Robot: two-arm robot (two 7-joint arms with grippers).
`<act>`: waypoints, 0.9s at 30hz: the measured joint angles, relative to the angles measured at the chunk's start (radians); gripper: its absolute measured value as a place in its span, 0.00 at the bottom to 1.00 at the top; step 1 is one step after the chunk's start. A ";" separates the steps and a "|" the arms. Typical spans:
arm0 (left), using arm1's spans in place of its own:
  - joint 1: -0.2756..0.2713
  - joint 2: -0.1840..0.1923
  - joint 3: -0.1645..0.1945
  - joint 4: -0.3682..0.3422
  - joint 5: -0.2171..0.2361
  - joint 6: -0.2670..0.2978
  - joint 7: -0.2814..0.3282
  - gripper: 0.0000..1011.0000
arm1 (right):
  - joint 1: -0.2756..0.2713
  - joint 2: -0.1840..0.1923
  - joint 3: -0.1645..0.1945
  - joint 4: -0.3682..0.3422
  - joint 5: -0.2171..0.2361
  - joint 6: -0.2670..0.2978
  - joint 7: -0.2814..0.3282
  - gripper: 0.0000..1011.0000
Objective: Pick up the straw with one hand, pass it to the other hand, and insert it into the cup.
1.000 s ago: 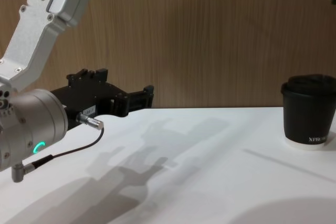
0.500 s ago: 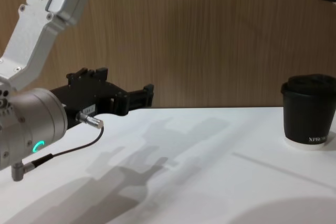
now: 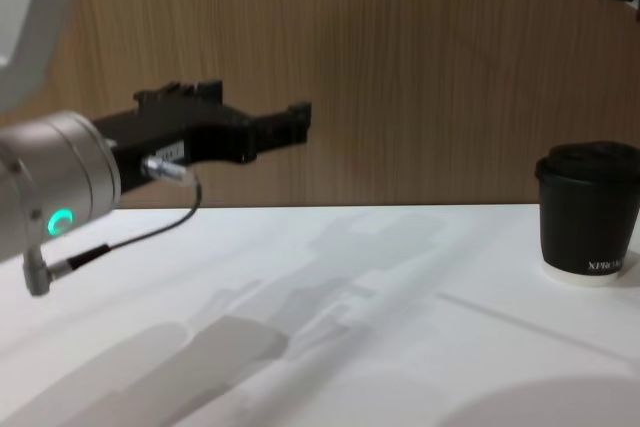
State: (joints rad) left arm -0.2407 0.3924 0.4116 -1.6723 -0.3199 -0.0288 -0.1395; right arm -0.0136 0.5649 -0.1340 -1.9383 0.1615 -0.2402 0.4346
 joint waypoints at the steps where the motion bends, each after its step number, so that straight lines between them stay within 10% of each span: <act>1: -0.001 0.001 -0.006 -0.007 -0.019 0.000 -0.017 0.99 | 0.000 0.000 0.000 0.000 0.000 0.000 0.000 0.00; 27: -0.062 -0.009 -0.076 -0.065 -0.430 0.157 -0.293 0.99 | 0.002 -0.001 -0.002 0.000 0.004 -0.001 0.004 0.00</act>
State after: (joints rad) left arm -0.3029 0.3833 0.3355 -1.7374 -0.7498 0.1282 -0.4325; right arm -0.0114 0.5634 -0.1364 -1.9383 0.1653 -0.2414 0.4386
